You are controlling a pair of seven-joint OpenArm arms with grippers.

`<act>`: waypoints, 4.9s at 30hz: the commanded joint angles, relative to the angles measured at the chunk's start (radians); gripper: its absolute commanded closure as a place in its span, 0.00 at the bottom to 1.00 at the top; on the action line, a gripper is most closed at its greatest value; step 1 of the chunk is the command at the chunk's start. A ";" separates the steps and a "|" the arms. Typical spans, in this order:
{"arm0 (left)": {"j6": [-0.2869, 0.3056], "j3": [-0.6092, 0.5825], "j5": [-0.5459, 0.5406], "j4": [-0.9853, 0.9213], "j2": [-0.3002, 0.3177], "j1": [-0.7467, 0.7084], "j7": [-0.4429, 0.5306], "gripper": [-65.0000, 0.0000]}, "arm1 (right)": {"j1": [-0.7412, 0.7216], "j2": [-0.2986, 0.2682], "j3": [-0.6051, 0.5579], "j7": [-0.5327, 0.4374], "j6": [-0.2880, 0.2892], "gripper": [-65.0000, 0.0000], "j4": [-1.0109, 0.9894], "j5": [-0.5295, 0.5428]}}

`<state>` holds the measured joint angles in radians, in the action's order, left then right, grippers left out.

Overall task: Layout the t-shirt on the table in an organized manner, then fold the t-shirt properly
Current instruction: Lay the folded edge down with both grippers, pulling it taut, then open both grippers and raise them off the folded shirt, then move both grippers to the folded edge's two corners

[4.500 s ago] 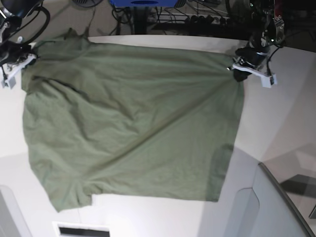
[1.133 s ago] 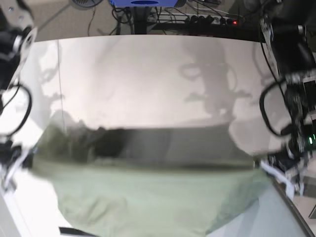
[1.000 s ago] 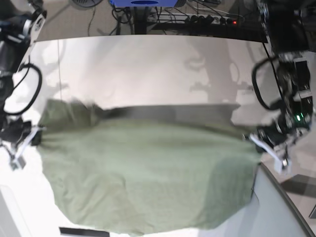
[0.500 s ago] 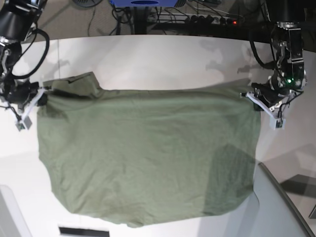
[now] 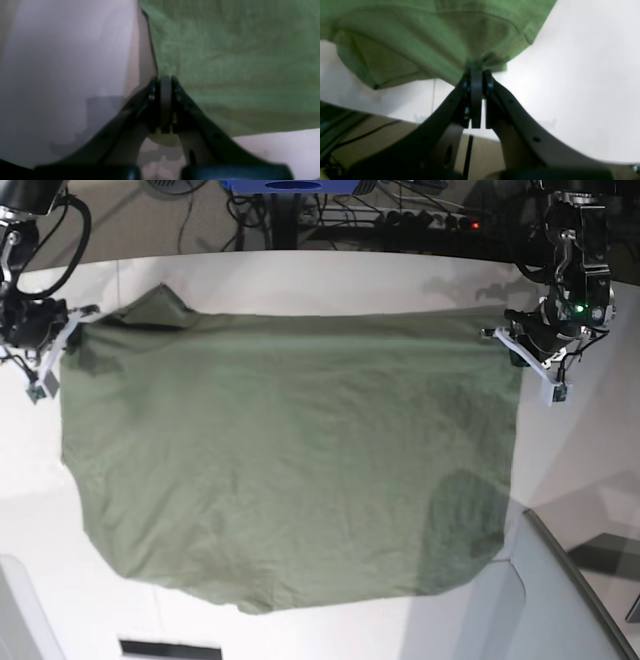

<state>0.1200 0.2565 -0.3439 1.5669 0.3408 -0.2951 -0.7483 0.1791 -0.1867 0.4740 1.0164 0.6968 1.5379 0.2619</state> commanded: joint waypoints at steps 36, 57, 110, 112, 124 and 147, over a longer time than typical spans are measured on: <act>-0.003 -0.001 -0.001 -0.397 -0.033 0.373 0.089 1.00 | -0.616 -0.127 -0.176 -0.233 0.001 1.00 -0.748 -0.005; -0.003 0.008 -0.002 -0.374 -0.032 0.432 0.091 1.00 | -0.692 -0.156 -0.172 -0.213 0.001 1.00 -0.718 -0.060; 0.004 0.218 -0.311 -0.190 -0.033 0.004 0.241 0.00 | -0.310 0.033 0.098 -0.221 0.001 0.30 -0.439 -0.057; 0.004 0.218 -0.309 -0.178 -0.033 -0.009 0.241 0.00 | -0.310 0.034 0.096 -0.222 0.001 0.30 -0.440 -0.057; 0.004 0.218 -0.309 -0.159 -0.033 -0.022 0.241 0.00 | -0.336 0.029 0.096 -0.248 0.001 0.87 -0.540 -0.057; 0.004 0.205 -0.309 -0.193 -0.033 0.007 0.241 0.00 | -0.577 0.029 -0.105 -0.158 0.001 0.99 -0.494 -0.060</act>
<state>0.1169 0.4568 -0.6445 1.3636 0.2913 -0.2874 -0.5236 -0.3717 -0.1440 0.3691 0.8734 0.6964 1.0252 0.1902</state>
